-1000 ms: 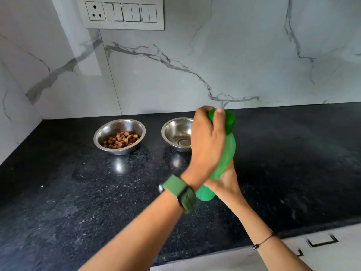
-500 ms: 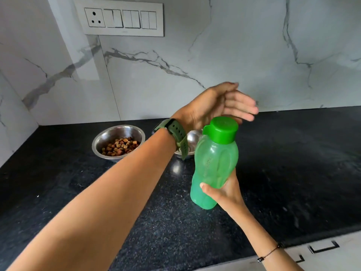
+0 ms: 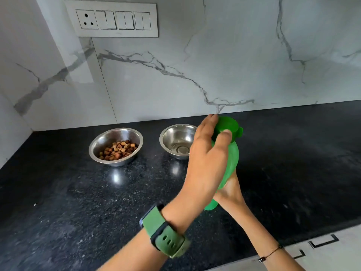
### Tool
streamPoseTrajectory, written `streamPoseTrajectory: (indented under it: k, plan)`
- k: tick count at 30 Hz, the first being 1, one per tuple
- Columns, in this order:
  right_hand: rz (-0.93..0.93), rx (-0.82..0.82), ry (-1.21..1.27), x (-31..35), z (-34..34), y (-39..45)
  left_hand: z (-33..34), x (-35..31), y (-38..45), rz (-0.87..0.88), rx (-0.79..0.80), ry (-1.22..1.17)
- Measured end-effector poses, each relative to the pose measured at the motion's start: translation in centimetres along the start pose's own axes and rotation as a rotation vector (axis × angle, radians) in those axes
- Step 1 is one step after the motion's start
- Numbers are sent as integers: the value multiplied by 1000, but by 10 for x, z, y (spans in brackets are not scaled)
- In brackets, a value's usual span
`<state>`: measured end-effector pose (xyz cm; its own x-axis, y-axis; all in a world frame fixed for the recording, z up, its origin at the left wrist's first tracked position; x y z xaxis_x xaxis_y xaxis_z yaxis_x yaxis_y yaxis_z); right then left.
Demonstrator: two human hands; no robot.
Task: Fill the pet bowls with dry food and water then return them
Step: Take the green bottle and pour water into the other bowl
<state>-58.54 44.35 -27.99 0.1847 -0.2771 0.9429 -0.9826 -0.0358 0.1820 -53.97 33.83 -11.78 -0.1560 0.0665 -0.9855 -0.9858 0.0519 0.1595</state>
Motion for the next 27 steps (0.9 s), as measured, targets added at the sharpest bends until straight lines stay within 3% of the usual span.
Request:
streamPoseTrajectory:
  k: [3, 5, 10, 13, 15, 19, 23, 27]
  plan:
    - [21, -21, 68, -1, -4, -2, -19, -13, 19, 90, -111, 25]
    - [22, -20, 84, 2, -5, -6, -18, -18, 55, 56, -48, 40]
    - [25, -15, 113, 8, -4, -7, 36, 4, 91, -256, 581, 6]
    - [36, -12, 112, 6, -4, -7, 46, 9, 82, -260, 742, -51]
    - [51, 3, 117, 6, -3, -6, 38, 7, 83, -219, 635, -57]
    - [63, 6, 132, 4, -3, -6, 11, -1, 73, -105, 246, 179]
    - [65, -1, 119, 3, -3, -5, -25, 2, 34, 80, -73, 51]
    - [70, -15, 137, 0, -2, -4, -42, 5, 13, 222, -212, 39]
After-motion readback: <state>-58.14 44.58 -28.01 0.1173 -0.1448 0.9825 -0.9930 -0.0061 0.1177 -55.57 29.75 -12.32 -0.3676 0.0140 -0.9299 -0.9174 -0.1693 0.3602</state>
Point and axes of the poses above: each hand's wrist, its own y-axis towards the middle knuckle, its own z-axis out of the palm, x = y × z, the point moved 8 cm from there along y, towards the middle knuckle, and after that the axes turned 2 degrees about x, right-handed, at the moved point
